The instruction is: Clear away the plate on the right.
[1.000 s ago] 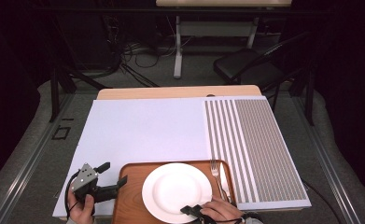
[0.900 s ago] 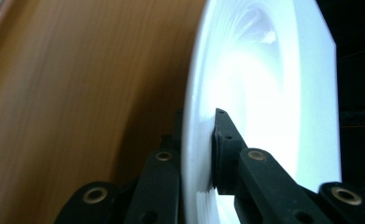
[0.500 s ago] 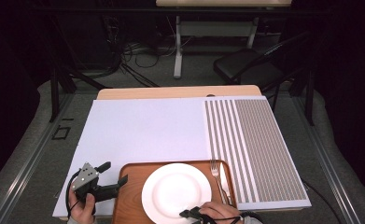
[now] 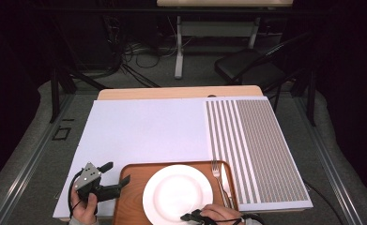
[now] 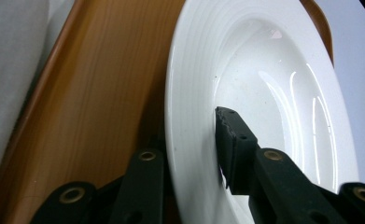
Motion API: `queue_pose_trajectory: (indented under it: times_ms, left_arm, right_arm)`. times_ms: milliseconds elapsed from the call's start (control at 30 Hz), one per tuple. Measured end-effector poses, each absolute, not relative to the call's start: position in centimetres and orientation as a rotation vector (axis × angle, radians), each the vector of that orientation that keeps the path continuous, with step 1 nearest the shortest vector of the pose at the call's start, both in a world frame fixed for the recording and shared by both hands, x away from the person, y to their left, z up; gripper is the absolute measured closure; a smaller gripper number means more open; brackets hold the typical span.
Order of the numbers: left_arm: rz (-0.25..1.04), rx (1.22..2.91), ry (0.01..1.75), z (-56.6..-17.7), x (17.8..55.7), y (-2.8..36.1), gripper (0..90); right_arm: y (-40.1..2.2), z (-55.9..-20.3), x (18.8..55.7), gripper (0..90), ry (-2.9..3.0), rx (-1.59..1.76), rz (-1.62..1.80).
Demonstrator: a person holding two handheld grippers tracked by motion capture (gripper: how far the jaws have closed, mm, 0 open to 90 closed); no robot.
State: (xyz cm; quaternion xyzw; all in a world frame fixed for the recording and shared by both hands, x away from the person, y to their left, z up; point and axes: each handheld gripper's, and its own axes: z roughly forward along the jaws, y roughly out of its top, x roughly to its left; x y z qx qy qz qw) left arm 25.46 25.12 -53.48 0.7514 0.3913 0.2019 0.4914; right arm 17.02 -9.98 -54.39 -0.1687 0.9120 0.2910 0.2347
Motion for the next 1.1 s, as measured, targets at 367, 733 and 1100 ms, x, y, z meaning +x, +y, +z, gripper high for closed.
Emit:
queue_pose_trajectory:
  times_ms: [367,733,1100]
  left_arm:
    - [0.488,1.826,0.947,-53.5,25.5,25.1,15.7]
    - [0.486,1.83,0.941,-53.5,25.6,25.1,15.7]
    - [0.488,1.829,0.941,-53.5,25.6,25.0,15.7]
  right_arm:
    - [-10.0,-54.7,17.1,62.1,2.608,-0.433,0.858]
    - [-10.0,-54.5,17.0,56.3,2.588,-0.469,0.886]
    - [-10.5,-52.7,17.4,46.3,2.61,-0.381,1.102]
